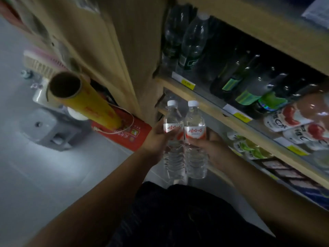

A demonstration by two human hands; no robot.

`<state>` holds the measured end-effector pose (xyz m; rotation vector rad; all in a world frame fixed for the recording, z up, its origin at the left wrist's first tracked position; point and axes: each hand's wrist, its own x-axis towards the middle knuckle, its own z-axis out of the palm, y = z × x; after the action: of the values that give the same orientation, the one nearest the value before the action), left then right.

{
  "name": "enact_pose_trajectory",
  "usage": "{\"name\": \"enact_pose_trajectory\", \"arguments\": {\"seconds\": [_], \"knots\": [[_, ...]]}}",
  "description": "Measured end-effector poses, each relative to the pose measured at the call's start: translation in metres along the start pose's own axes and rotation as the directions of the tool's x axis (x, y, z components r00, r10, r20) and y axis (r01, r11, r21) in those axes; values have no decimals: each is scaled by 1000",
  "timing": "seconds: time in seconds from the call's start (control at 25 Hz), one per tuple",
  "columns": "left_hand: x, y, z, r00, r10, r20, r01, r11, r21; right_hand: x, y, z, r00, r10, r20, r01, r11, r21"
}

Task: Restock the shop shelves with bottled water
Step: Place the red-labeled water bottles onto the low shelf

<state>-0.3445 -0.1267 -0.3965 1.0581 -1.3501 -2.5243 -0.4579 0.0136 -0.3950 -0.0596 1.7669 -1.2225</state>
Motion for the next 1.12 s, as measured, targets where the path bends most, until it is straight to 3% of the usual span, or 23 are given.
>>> {"name": "enact_pose_trajectory", "arguments": {"seconds": [0.16,0.28,0.56,0.72,0.92,1.12], "knots": [[11,-22,-8,994,-16,-107,12,999,-42,31,-6,-3,997,-6,83,28,961,-276],[28,-35,-24,976,-25,-214,18,999,-36,60,-5,7,995,-30,95,63,928,-366],[76,-42,-53,967,-23,-253,38,998,56,127,21,31,984,-175,44,178,910,-375],[104,-49,-76,958,-116,-264,132,990,43,158,32,40,956,-287,59,285,867,-408],[137,-64,-94,959,-118,-256,128,992,22,192,52,40,843,-533,70,481,690,-541],[165,-73,-107,974,-36,-222,56,995,82,234,84,38,651,-753,-97,581,576,-576]]}}
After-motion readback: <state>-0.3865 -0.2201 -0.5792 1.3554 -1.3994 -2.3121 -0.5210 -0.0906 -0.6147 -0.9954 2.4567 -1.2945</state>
